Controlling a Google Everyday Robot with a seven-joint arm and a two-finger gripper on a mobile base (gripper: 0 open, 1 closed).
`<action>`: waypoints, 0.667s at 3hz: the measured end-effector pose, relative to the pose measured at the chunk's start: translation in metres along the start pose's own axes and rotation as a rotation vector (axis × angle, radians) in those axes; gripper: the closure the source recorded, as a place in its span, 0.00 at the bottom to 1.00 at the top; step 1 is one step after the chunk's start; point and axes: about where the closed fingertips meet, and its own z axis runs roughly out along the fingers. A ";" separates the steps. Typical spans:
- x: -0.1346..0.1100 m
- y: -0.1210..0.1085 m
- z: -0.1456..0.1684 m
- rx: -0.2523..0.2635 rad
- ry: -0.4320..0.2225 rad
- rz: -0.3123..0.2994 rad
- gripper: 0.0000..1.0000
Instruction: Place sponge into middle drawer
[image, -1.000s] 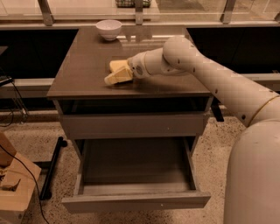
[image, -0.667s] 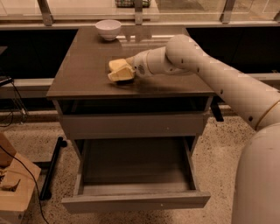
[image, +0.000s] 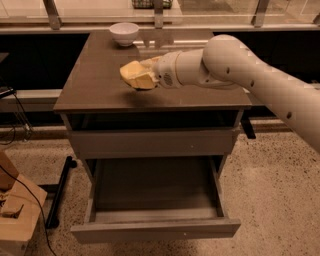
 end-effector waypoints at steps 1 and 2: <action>-0.023 0.038 -0.036 -0.046 -0.043 -0.078 1.00; -0.014 0.099 -0.094 -0.178 -0.024 -0.186 1.00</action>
Offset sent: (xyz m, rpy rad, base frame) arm -0.2491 -0.0616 0.0260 -0.1475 -0.0709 0.4943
